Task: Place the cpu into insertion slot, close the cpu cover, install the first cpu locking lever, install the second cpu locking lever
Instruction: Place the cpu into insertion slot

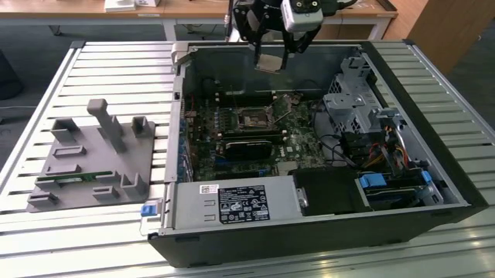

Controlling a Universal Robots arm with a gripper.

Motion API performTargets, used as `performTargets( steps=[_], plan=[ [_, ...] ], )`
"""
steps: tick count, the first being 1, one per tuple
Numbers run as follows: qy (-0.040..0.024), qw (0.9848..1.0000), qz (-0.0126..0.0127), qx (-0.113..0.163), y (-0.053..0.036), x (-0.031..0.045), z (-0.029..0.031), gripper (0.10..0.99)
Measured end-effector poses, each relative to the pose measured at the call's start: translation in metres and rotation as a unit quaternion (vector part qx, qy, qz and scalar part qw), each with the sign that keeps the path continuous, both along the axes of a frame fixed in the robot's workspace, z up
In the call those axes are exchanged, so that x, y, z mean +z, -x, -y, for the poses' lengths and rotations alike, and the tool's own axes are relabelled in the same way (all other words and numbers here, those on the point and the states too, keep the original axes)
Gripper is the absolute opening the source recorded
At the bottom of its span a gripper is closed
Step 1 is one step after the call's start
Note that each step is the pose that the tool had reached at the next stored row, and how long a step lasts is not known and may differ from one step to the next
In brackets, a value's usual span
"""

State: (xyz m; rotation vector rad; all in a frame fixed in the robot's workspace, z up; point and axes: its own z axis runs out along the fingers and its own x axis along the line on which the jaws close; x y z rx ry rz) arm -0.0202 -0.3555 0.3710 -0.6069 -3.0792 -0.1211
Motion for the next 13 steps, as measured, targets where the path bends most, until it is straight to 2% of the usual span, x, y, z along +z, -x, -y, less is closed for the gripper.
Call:
performTargets(
  steps=[8,13],
  plan=[
    [0.0,0.9995,0.0,-0.032,0.0,0.0,0.0,0.537],
    [0.0,0.9984,0.0,-0.057,0.0,0.0,0.0,0.537]
  ],
)
